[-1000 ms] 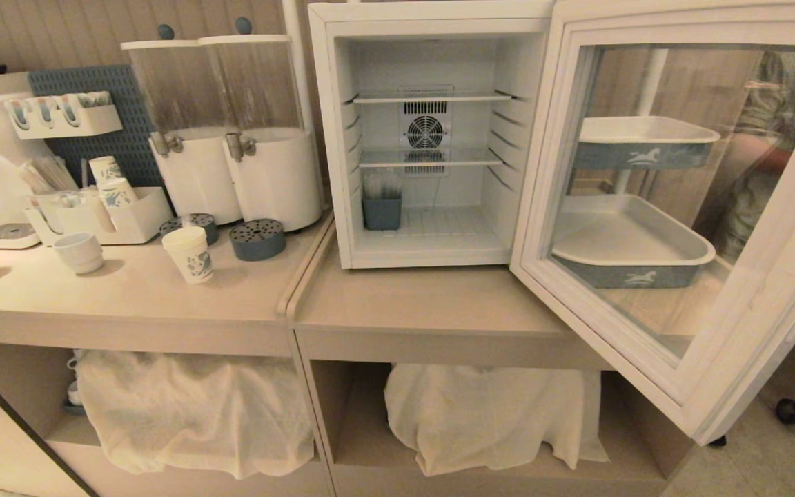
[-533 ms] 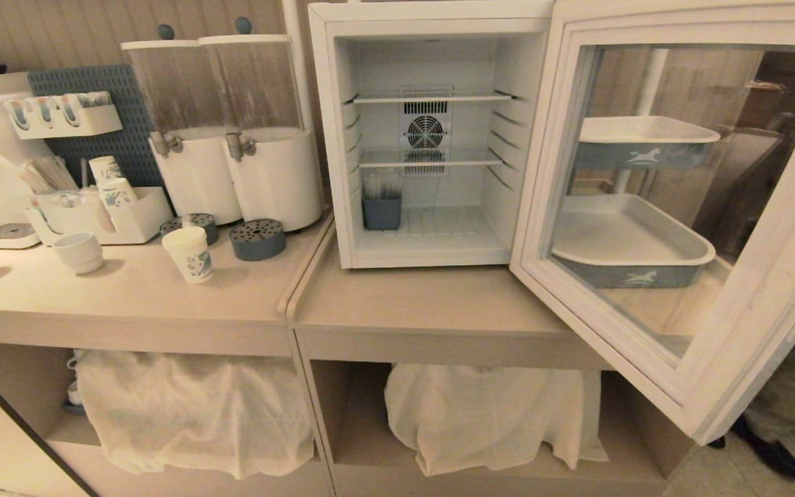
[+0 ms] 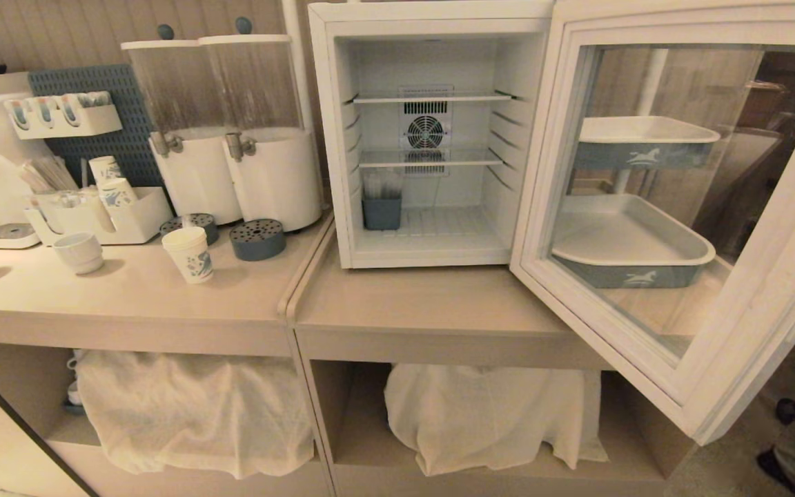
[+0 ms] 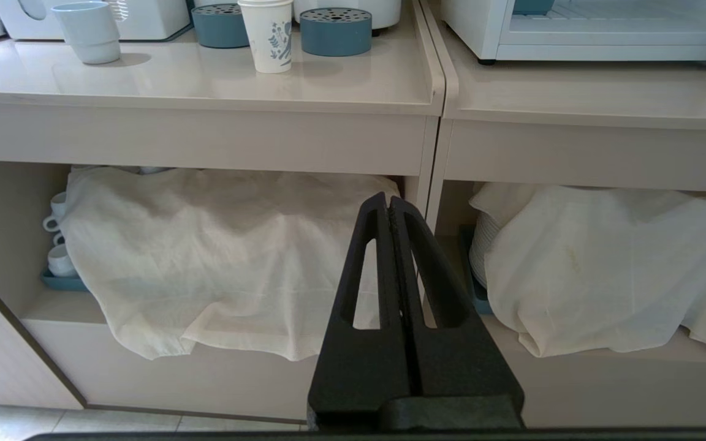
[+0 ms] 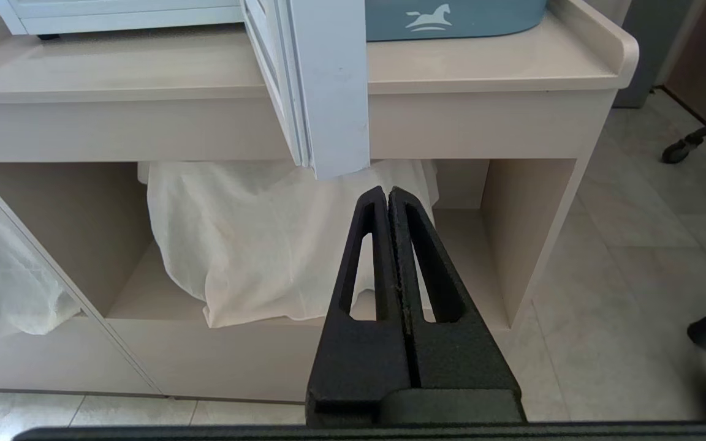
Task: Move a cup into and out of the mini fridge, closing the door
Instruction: Close the freezer door
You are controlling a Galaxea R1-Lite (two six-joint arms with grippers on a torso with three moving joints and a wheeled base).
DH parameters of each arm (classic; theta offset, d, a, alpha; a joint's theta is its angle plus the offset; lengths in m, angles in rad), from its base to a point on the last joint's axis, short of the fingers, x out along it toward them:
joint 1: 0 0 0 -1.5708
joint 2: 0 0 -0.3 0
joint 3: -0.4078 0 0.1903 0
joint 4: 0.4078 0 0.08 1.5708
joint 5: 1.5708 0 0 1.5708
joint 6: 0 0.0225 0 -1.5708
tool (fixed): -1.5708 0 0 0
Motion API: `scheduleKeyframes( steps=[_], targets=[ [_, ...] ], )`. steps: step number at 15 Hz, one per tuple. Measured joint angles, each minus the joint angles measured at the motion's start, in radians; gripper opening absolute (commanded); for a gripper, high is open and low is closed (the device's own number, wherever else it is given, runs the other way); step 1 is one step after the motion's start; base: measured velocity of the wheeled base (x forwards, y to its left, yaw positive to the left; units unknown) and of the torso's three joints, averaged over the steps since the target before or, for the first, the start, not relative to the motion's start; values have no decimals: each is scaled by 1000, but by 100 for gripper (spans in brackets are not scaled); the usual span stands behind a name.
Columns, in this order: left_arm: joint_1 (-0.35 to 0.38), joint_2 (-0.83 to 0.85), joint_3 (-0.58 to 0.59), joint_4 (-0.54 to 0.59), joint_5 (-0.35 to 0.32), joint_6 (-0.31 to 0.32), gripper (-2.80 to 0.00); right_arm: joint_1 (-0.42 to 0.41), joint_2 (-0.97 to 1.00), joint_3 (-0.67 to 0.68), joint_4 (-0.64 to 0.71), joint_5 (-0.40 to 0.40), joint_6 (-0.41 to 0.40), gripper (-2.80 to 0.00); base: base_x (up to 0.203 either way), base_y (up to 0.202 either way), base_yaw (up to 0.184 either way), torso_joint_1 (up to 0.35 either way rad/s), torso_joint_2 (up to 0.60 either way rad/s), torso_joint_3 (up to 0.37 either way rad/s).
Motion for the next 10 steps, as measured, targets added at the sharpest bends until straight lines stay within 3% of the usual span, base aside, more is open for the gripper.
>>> scheduleKeyframes(
  steps=[6,10],
  targets=[
    [0,0,0,0,0,0,-280,0,0,-43,33,6,30,-280,0,0,0,0,0,0],
    [0,0,0,0,0,0,-280,0,0,-327,184,15,81,-280,0,0,0,0,0,0]
  ],
)
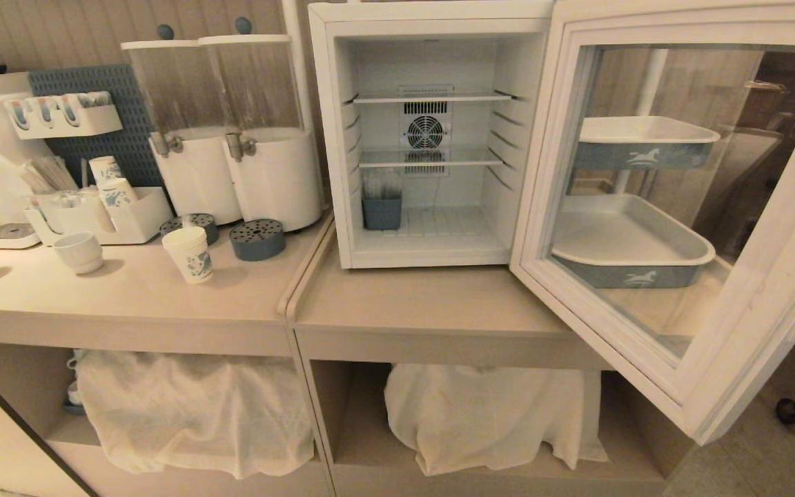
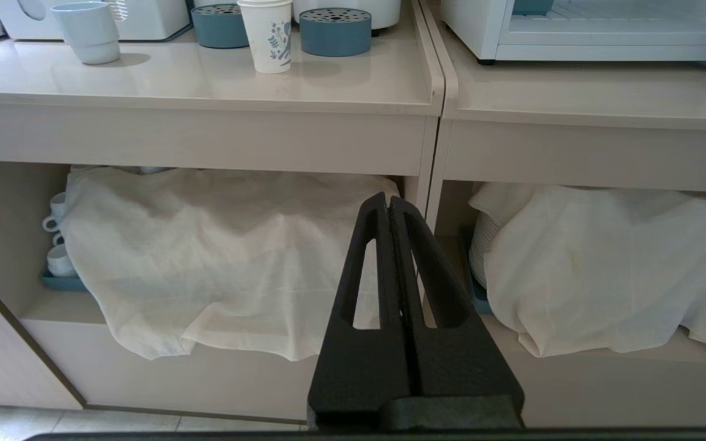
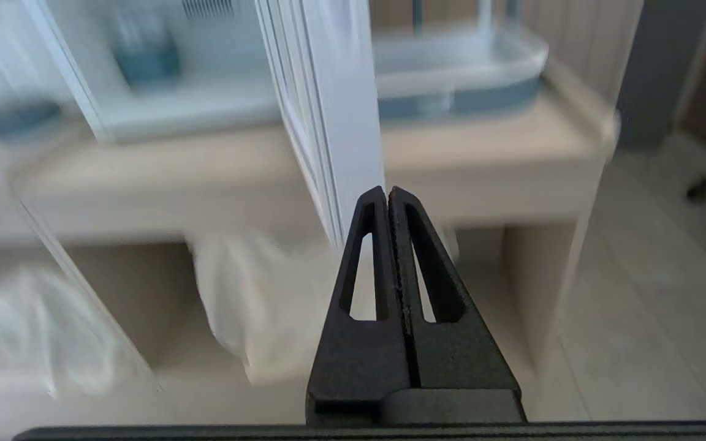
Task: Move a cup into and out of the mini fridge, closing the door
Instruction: Close the freezer door
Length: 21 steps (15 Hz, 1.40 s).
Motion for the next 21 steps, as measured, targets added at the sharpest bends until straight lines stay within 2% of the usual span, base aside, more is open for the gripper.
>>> scheduleKeyframes(
  steps=[3,5,7,8,11,12,14,15,17,19,21],
  targets=[
    [0,0,0,0,0,0,-280,0,15,-193,54,-20,25,-280,0,0,0,0,0,0],
    [0,0,0,0,0,0,-280,5,87,-285,36,-69,68,-280,0,0,0,0,0,0],
    [0,0,0,0,0,0,-280,49,199,-347,-24,-143,101,-280,0,0,0,0,0,0],
    [0,0,0,0,0,0,-280,107,249,-367,-45,-196,125,-280,0,0,0,0,0,0],
    [0,0,0,0,0,0,-280,384,351,-423,3,-370,210,-280,0,0,0,0,0,0],
    [0,0,0,0,0,0,-280,456,380,-441,57,-392,238,-280,0,0,0,0,0,0],
    [0,0,0,0,0,0,-280,528,430,-480,143,-386,257,-280,0,0,0,0,0,0],
    [0,0,0,0,0,0,-280,543,454,-496,181,-393,264,-280,0,0,0,0,0,0],
    [0,0,0,0,0,0,-280,541,509,-515,206,-471,307,-280,0,0,0,0,0,0],
    [0,0,0,0,0,-1,-280,468,569,-522,202,-529,329,-280,0,0,0,0,0,0],
    [0,0,0,0,1,-1,-280,330,636,-516,165,-537,371,-280,0,0,0,0,0,0]
  ],
)
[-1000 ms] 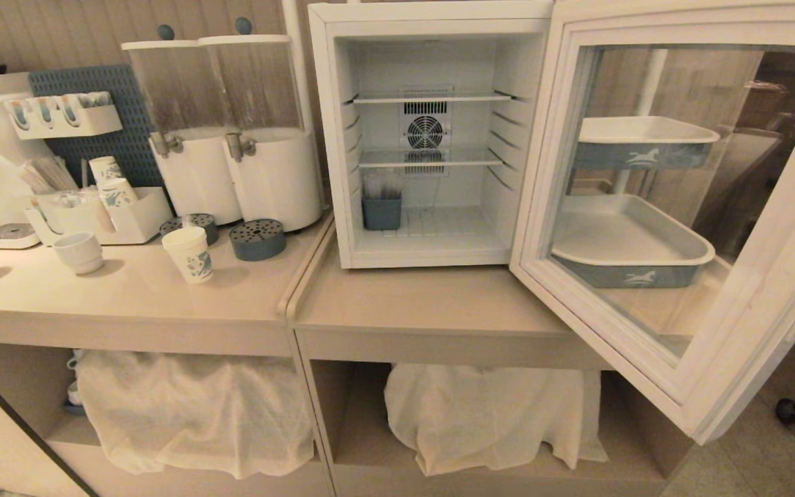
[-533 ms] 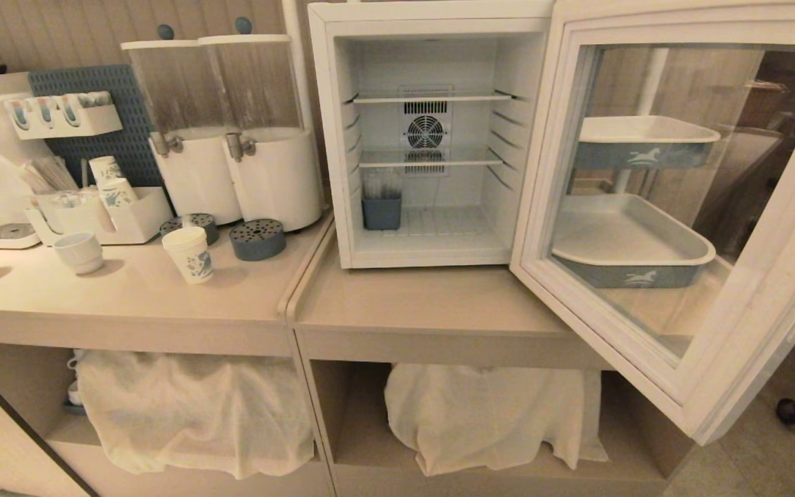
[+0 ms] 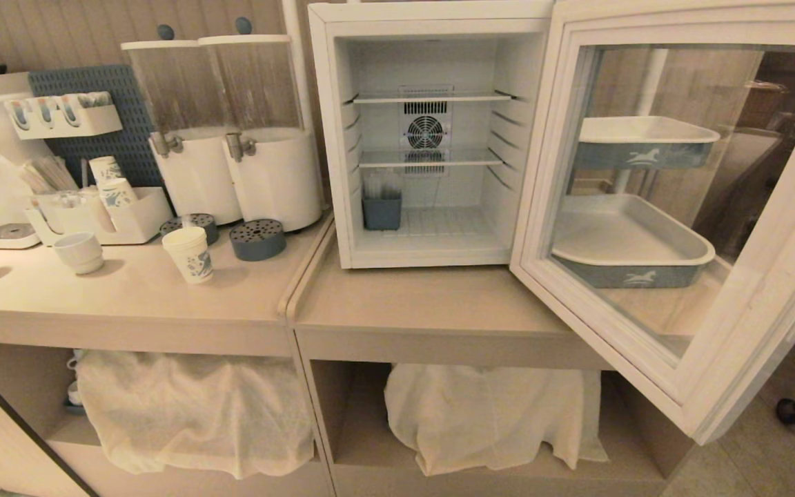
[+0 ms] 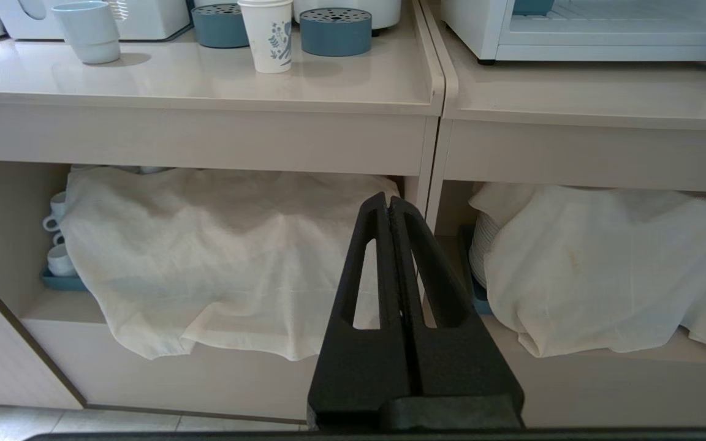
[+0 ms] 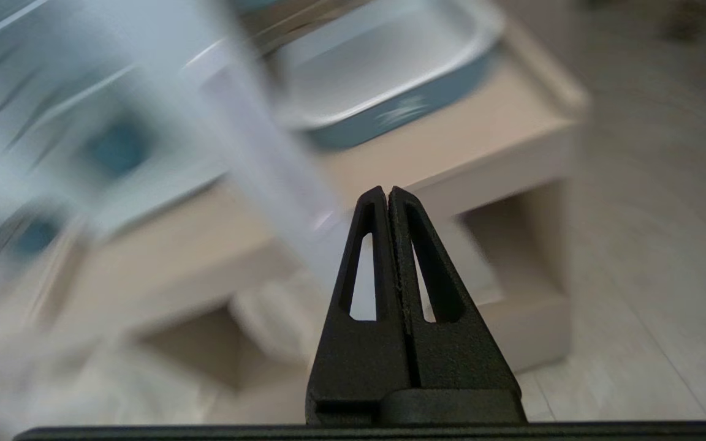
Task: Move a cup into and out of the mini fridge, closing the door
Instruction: Close the freezer door
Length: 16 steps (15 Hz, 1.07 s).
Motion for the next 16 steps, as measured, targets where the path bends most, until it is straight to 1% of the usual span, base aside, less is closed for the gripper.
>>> scheduleKeyframes(
  steps=[1,2,3,5,6,7,8,9,10,11,12,13,14,15,16],
  targets=[
    [0,0,0,0,0,-1,-280,-79,32,12,-32,1,26,-280,0,0,0,0,0,0],
    [0,0,0,0,1,-1,-280,-145,64,30,-63,10,31,-280,0,0,0,0,0,0],
    [0,0,0,-1,1,-1,-280,-213,98,54,-97,38,10,-280,0,0,0,0,0,0],
    [0,0,0,0,0,0,-280,-337,149,87,-148,148,-65,-280,0,0,0,0,0,0],
    [0,0,0,0,0,-1,-280,-421,175,98,-175,227,-107,-280,0,0,0,0,0,0],
    [0,0,0,0,1,-1,-280,-534,204,108,-208,323,-151,-280,0,0,0,0,0,0],
    [0,0,0,0,1,0,-280,-658,237,117,-246,437,-198,-280,0,0,0,0,0,0],
    [0,0,0,0,0,0,-280,-812,277,127,-290,590,-258,-280,0,0,0,0,0,0],
    [0,0,0,0,0,0,-280,-950,326,135,-331,765,-325,-280,0,0,0,0,0,0],
    [0,0,0,-1,1,-1,-280,-1058,385,142,-365,949,-402,-280,0,0,0,0,0,0],
    [0,0,0,0,0,0,-280,-1137,453,148,-398,1146,-489,-280,0,0,0,0,0,0],
    [0,0,0,-1,1,0,-280,-1183,522,153,-423,1343,-575,-280,0,0,0,0,0,0],
    [0,0,0,0,0,0,-280,-1202,580,153,-439,1501,-645,-280,0,0,0,0,0,0],
    [0,0,0,-1,1,0,-280,-1197,637,153,-452,1653,-712,-280,0,0,0,0,0,0],
    [0,0,0,0,0,0,-280,-1155,684,150,-473,1767,-757,-280,0,0,0,0,0,0]
  ],
)
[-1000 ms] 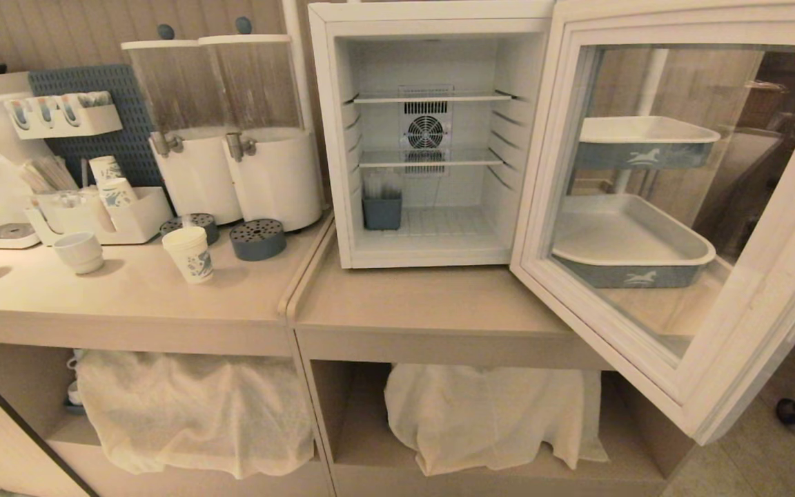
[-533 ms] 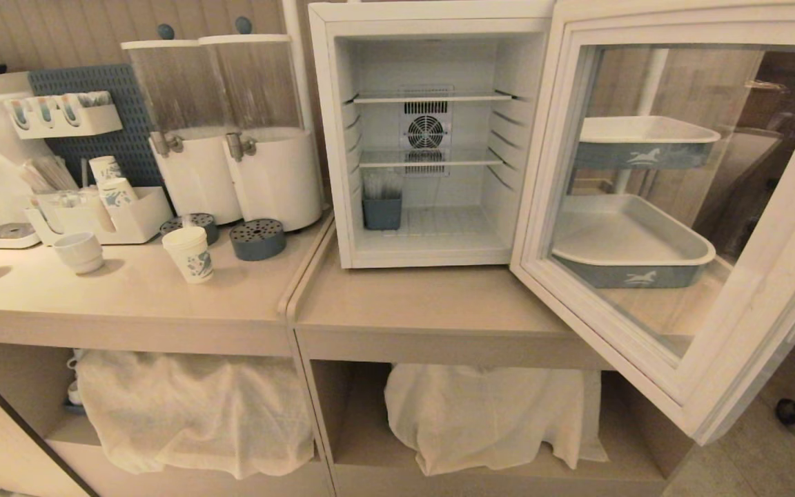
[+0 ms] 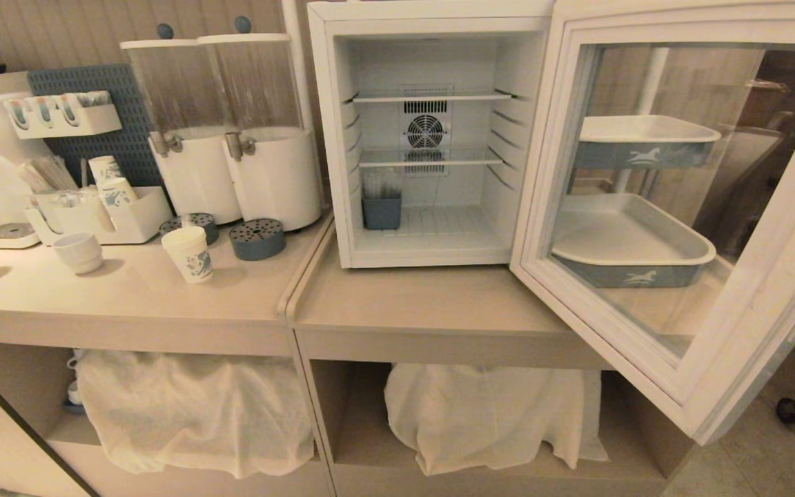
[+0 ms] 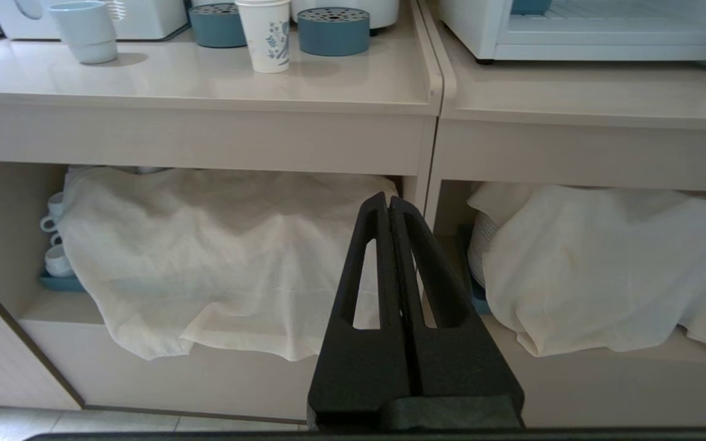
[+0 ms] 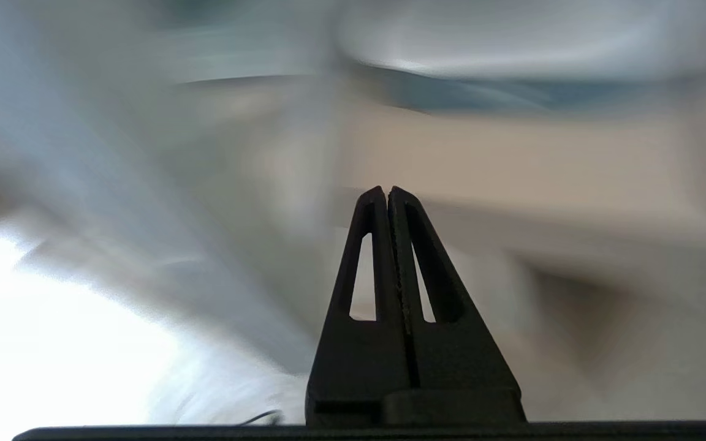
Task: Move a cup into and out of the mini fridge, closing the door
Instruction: Close the freezer door
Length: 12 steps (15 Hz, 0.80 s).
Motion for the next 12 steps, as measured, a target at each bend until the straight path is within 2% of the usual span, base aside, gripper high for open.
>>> scheduleKeyframes(
  steps=[1,2,5,7,10,12],
  targets=[
    [0,0,0,0,0,0,-280,55,33,0,-30,55,-19,-280,0,0,0,0,0,0],
    [0,0,0,0,0,0,-280,120,60,0,-66,60,-26,-280,0,0,0,0,0,0],
    [0,0,0,0,0,0,-280,299,106,-1,-126,-13,-28,-280,0,0,0,0,0,0],
    [0,0,0,0,-1,0,-280,391,119,2,-130,-74,-27,-280,0,0,0,0,0,0],
    [0,0,0,0,0,0,-280,476,124,9,-124,-92,-23,-280,0,0,0,0,0,0],
    [0,0,0,1,0,0,-280,537,112,14,-127,-121,30,-280,0,0,0,0,0,0]
  ],
)
